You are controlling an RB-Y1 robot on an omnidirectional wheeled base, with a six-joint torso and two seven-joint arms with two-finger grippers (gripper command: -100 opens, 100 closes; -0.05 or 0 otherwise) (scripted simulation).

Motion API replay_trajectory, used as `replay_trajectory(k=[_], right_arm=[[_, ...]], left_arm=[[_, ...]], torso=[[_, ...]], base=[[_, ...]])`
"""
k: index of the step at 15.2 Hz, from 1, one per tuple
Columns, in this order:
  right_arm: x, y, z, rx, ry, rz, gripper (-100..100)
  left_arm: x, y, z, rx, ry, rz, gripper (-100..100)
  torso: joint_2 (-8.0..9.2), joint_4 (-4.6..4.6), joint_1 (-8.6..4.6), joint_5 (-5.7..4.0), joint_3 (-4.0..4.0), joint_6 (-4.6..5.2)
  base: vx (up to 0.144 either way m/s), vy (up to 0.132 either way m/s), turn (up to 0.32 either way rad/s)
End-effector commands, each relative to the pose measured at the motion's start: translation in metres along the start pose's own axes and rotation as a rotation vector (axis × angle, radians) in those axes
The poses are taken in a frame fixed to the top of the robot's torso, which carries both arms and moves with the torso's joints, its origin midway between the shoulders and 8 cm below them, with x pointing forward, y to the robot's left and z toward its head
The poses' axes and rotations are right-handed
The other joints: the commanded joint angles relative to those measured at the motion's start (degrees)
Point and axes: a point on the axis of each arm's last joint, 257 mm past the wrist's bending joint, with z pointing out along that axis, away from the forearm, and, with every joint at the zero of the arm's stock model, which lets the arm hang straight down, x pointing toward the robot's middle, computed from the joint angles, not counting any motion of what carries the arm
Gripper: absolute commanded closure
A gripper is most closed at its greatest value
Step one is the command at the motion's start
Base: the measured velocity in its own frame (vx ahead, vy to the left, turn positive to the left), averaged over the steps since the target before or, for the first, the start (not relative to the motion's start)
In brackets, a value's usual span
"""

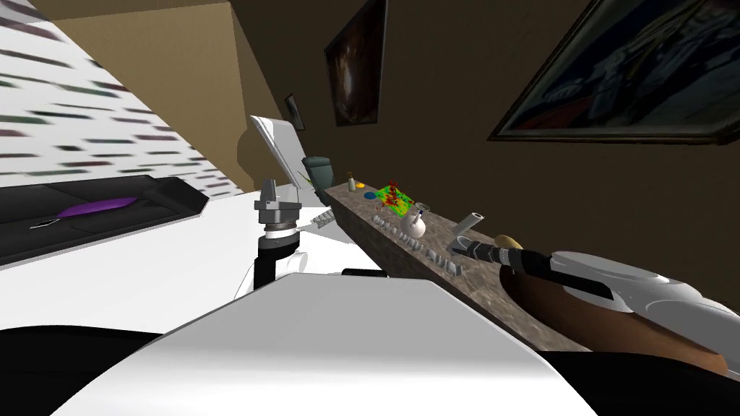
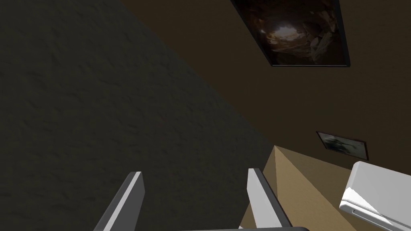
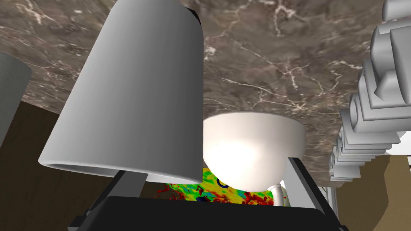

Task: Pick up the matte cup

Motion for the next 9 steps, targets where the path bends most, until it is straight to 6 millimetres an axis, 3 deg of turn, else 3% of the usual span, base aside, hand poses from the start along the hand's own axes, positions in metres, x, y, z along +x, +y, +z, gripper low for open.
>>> replay_trajectory(k=[1,2,3,4,5,6,7,9], right_arm=[[0.009,-0.003,-0.009,0.005,0.031,-0.011,-100],[0.029,-0.011,-0.022,0.016,0.104,-0.028,-100],[0.029,-0.011,-0.022,0.016,0.104,-0.028,-100],[0.048,-0.018,-0.036,0.024,0.175,-0.041,-100],[0.048,-0.018,-0.036,0.024,0.175,-0.041,-100],[0.066,-0.024,-0.05,0.03,0.242,-0.053,-100],[0.066,-0.024,-0.05,0.03,0.242,-0.053,-100],[0.098,-0.032,-0.078,0.038,0.364,-0.07,-100]], left_arm=[[0.0,0.0,0.0,0.0,0.0,0.0,0],[0.0,0.0,0.0,0.0,0.0,0.0,0],[0.0,0.0,0.0,0.0,0.0,0.0,0],[0.0,0.0,0.0,0.0,0.0,0.0,0],[0.0,0.0,0.0,0.0,0.0,0.0,0],[0.0,0.0,0.0,0.0,0.0,0.0,0],[0.0,0.0,0.0,0.0,0.0,0.0,0],[0.0,0.0,0.0,0.0,0.0,0.0,0]], torso=[[0.0,0.0,0.0,0.0,0.0,0.0],[0.05,0.01,-0.05,-0.01,0.03,0.03],[0.07,0.02,-0.07,-0.01,0.04,0.01],[0.08,0.02,-0.08,-0.02,0.05,0.02],[0.04,0.01,-0.07,-0.01,0.03,0.0],[0.04,0.01,-0.05,-0.01,0.02,0.01],[0.02,0.01,-0.01,-0.01,0.02,0.01],[0.03,0.01,-0.03,0.0,0.02,0.0]], base=[[0.05,0.064,0.037],[0.051,0.067,0.086],[0.057,0.065,0.086],[0.075,0.069,0.113],[0.067,0.075,0.105],[0.074,0.089,0.124],[0.068,0.078,0.1],[0.083,0.09,0.133]])
